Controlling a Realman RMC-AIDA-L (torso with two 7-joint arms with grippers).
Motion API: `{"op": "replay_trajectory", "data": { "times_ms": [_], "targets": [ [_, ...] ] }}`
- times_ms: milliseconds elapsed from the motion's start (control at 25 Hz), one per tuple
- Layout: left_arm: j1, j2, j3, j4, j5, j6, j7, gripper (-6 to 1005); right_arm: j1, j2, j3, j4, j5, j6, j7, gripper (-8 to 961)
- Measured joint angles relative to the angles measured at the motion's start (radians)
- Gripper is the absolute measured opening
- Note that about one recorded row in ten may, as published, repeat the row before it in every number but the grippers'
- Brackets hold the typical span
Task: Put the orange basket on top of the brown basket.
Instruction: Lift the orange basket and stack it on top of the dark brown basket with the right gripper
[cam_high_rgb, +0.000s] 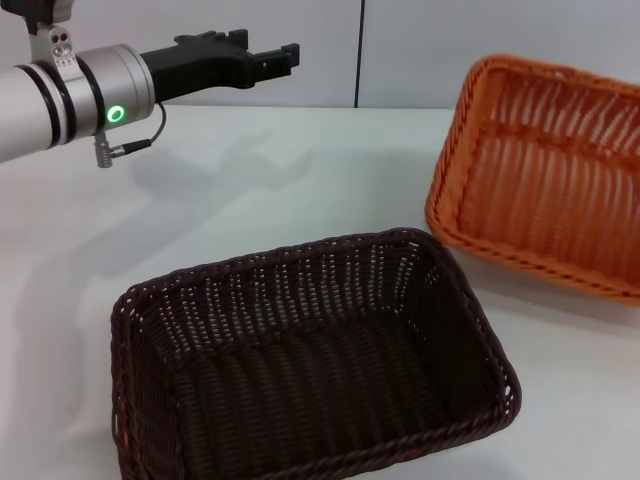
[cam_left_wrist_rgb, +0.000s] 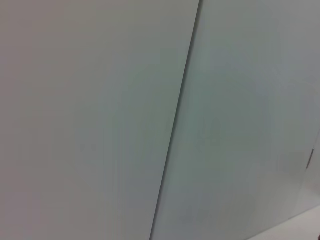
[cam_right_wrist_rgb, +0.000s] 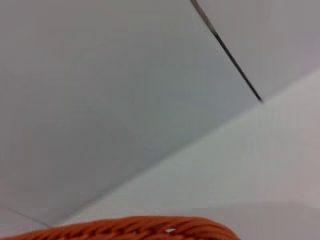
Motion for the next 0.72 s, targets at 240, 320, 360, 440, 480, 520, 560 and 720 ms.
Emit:
{"op": "replay_trajectory", "data": {
  "times_ms": [240,320,360,440,480,520,560,720],
  "targets": [
    [0.007,0.003,0.0,-0.011,-0.012,-0.008,-0.001,844,-0.034,0.005,0.001,0.006,0.215,-0.008,-0.094,205],
    [0.007,0.004,0.002,-0.012,-0.014,-0.012,-0.002,844,-0.047,0.007,-0.002,0.007,0.305,-0.014,-0.111,206],
    [0.007,0.004,0.002,-0.012,-0.014,-0.012,-0.002,844,-0.053,0.009,-0.004,0.006,0.351,-0.021,-0.119,206],
    [0.007,0.007,0.003,-0.014,-0.014,-0.02,-0.002,844,-0.059,0.011,-0.008,0.006,0.459,-0.065,-0.152,207],
    [0.008,0.009,0.003,-0.015,-0.014,-0.023,-0.003,844,-0.059,0.011,-0.008,0.006,0.459,-0.065,-0.152,208],
    [0.008,0.009,0.002,-0.015,-0.014,-0.023,-0.003,844,-0.057,0.011,-0.008,0.006,0.485,-0.088,-0.158,208],
    [0.008,0.009,0.002,-0.015,-0.014,-0.023,-0.003,844,-0.05,0.011,-0.008,0.003,0.505,-0.116,-0.159,209],
    [0.009,0.011,-0.003,-0.016,-0.014,-0.023,-0.002,844,-0.018,0.013,-0.008,-0.002,0.542,-0.226,-0.161,210]
  ]
}}
